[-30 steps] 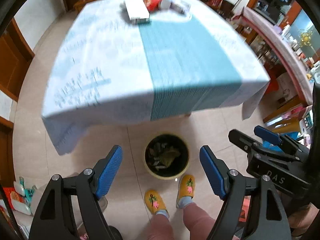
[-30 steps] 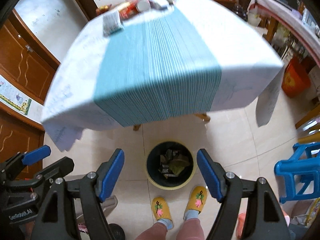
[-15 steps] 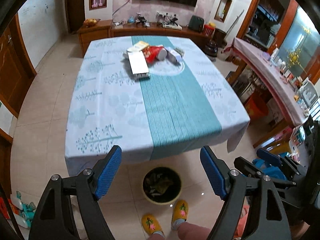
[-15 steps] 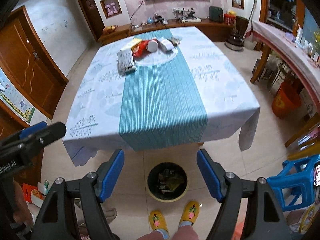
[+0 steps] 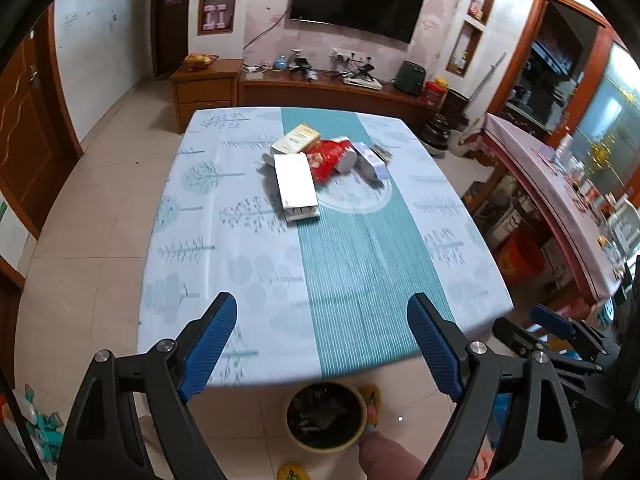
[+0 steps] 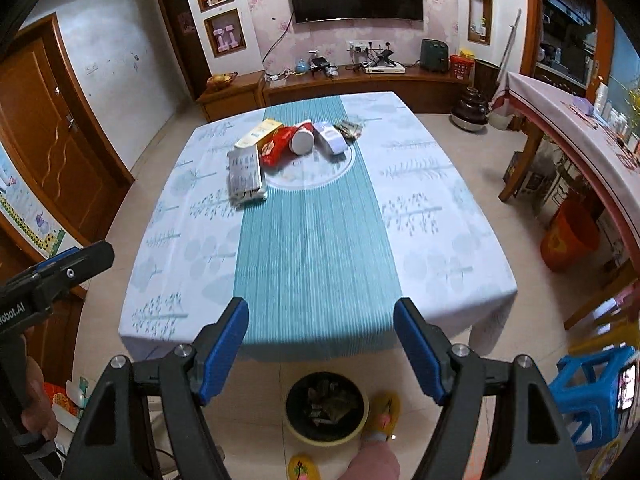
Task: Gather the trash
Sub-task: 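Bring both tools back up over the table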
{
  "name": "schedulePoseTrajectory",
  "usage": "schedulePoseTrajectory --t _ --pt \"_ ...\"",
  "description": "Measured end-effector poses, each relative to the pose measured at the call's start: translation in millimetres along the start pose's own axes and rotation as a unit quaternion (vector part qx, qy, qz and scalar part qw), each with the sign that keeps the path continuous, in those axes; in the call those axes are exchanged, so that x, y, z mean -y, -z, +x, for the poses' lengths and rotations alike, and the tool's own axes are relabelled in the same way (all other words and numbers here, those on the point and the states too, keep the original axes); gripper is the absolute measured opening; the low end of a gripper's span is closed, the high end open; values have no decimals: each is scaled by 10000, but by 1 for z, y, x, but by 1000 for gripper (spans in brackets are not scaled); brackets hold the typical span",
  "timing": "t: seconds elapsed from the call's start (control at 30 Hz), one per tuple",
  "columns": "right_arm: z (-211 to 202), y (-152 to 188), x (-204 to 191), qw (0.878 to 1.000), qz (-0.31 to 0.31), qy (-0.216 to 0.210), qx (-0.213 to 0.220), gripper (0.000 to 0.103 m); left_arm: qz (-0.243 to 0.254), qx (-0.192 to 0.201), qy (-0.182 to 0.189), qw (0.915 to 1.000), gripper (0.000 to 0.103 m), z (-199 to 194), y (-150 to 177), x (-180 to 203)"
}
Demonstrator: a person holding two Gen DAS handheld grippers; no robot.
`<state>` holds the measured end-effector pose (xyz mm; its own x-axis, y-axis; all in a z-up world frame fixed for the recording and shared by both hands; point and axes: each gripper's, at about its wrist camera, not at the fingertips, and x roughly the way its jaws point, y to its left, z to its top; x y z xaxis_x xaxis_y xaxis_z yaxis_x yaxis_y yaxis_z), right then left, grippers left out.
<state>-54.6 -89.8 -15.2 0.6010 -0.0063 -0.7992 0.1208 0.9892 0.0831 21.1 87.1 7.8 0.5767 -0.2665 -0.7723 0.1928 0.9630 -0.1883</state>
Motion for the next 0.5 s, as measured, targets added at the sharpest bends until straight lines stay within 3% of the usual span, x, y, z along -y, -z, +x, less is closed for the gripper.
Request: schedulePoseTrajectory --t 0.07,0.3,0.5 --pt "11 -15 6 10000 -39 -58 29 75 -98 -35 -80 9999 94 16 -15 0" --pt "81 -100 44 9987 -336 -384 -38 75 -638 -304 -502 9962 94 93 -76 -3" --pt "149 -166 76 9945 -664 -702 -396 75 -1323 -1165 -662 9821 94 196 -117 -17"
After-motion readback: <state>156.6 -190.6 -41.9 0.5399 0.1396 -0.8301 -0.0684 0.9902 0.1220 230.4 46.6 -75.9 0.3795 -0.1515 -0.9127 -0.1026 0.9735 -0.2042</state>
